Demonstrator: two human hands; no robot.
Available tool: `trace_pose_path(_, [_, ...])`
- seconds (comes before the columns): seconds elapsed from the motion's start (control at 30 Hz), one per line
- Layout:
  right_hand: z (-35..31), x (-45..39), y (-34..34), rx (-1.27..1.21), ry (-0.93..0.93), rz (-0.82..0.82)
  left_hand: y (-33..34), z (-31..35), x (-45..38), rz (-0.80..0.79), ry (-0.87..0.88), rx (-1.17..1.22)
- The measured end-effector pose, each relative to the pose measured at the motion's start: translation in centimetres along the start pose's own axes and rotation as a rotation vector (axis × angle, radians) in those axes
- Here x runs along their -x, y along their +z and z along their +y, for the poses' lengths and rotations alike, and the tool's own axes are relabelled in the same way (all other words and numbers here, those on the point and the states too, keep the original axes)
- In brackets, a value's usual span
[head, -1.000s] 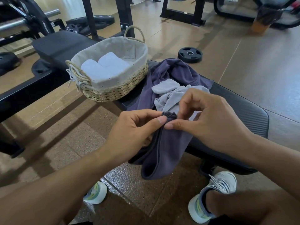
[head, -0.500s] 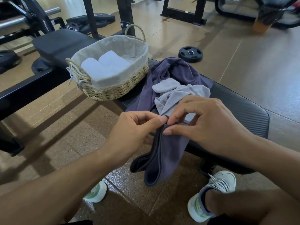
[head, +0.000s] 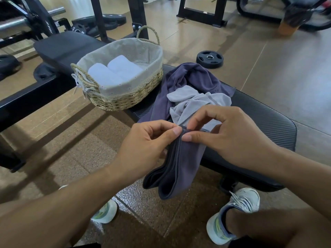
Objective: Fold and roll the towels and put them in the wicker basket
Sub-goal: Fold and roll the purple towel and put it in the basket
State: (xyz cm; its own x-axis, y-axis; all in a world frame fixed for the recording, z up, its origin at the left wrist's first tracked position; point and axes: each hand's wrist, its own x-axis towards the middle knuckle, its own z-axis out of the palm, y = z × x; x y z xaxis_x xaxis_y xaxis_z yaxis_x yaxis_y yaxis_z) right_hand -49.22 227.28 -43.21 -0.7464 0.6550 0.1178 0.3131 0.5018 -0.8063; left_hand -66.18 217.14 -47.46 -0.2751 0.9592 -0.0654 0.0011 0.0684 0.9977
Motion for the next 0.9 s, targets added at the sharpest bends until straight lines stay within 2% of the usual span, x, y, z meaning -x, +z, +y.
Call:
trace_pose_path(0.2, [0.8, -0.3, -0.4, 0.111, 0.061, -0.148, -0.1, 0.3, 0.2, -0.017, 0.027, -0.088])
trace_pose_path(0.47, [1.0, -0.3, -0.8, 0.219, 0.015, -0.165, 0.0, 0.3, 0.3, -0.094, 0.059, -0.164])
trace_pose_path(0.63, [2.0, -0.7, -1.0, 0.101, 0.047, -0.112, -0.9, -1.5, -0.3, -0.153, 0.032, -0.658])
trace_pose_path(0.73, [2.8, -1.1, -1.8, -0.011, 0.088, -0.126, -1.4, -2.1, -0.9, -0.11, 0.055, -0.586])
trace_pose_path(0.83, [3.4, -1.2, -3.0, -0.215, 0.149, -0.218, -1.7, -1.7, -1.5, -0.058, 0.073, -0.499])
trace_pose_path(0.9, [3.8, -1.1, -3.4, -0.192, 0.162, -0.27, -1.7, -1.4, -1.6, -0.047, 0.079, -0.468])
